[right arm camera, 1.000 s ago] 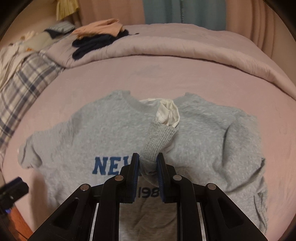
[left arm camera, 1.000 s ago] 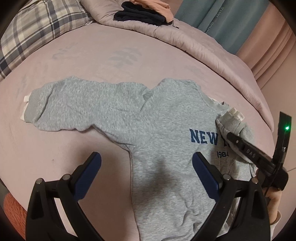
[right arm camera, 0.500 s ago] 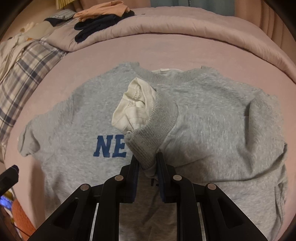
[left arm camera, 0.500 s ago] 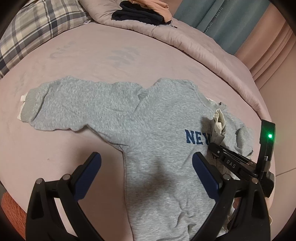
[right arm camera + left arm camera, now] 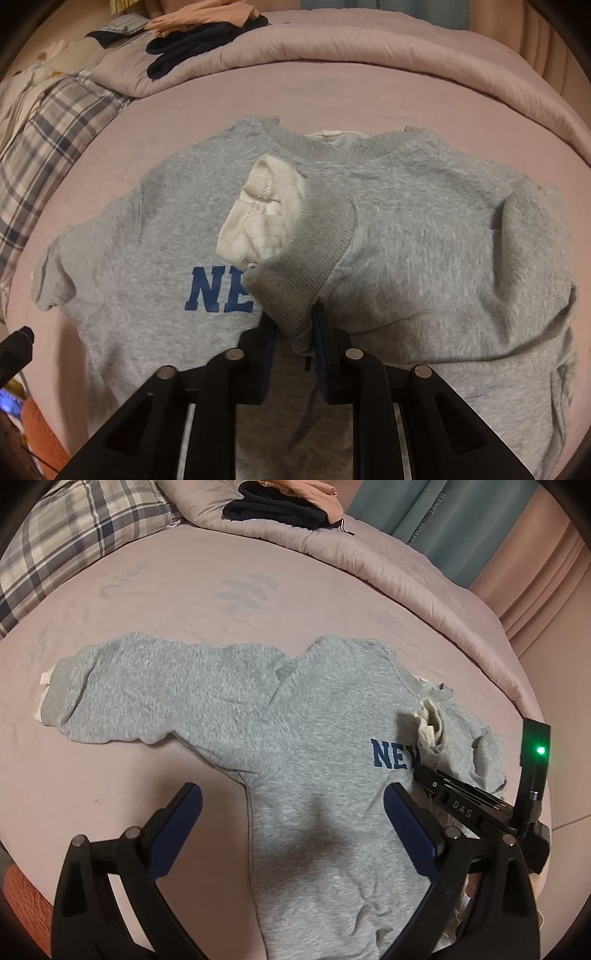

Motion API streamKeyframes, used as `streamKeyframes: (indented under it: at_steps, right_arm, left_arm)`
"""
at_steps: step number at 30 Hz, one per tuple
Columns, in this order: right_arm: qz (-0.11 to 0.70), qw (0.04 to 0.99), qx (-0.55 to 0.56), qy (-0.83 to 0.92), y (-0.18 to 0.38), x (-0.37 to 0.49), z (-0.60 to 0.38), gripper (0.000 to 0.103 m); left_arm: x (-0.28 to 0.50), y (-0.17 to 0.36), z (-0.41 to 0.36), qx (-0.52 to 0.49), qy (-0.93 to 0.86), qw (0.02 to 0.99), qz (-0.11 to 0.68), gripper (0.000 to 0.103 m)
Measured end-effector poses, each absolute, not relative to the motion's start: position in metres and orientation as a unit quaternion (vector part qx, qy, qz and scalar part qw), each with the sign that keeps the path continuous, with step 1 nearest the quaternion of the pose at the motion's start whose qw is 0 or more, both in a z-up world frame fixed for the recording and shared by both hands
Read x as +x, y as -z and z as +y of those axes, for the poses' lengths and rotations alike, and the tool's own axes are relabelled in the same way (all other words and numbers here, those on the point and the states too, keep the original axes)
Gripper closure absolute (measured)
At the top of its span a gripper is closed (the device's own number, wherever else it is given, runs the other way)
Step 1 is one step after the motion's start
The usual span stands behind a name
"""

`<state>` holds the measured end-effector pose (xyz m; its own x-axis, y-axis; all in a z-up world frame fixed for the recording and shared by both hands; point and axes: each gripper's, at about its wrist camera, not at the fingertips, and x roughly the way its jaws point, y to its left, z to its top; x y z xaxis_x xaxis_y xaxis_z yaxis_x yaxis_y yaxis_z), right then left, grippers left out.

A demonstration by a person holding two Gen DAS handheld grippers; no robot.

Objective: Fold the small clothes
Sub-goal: 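Carry the held sleeve with the right gripper across the shirt chest, then open the right gripper to lay the sleeve on the chest, withdraw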

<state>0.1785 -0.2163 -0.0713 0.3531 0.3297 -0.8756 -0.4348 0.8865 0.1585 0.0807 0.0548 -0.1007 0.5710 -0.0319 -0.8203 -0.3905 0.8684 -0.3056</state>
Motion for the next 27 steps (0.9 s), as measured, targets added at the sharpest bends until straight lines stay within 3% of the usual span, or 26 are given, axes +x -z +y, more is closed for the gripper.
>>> streamKeyframes:
  at_steps: [4,18,27]
  right_arm:
    - [0.519,0.818,-0.036,-0.246,0.066,0.178,-0.22,0.076]
    - [0.468,0.853,0.056,-0.225,0.029,0.179,-0.287,0.037]
    - [0.441,0.879,0.102,-0.147,0.039,0.187,-0.355,0.035]
  left_arm:
    - [0.085,0.099,0.052,-0.23,-0.104,0.857,0.45,0.005]
    - [0.113,0.088,0.032,-0.222,-0.069,0.869,0.437,0.003]
    - [0.132,0.104,0.022,-0.216,-0.066,0.866,0.447,0.004]
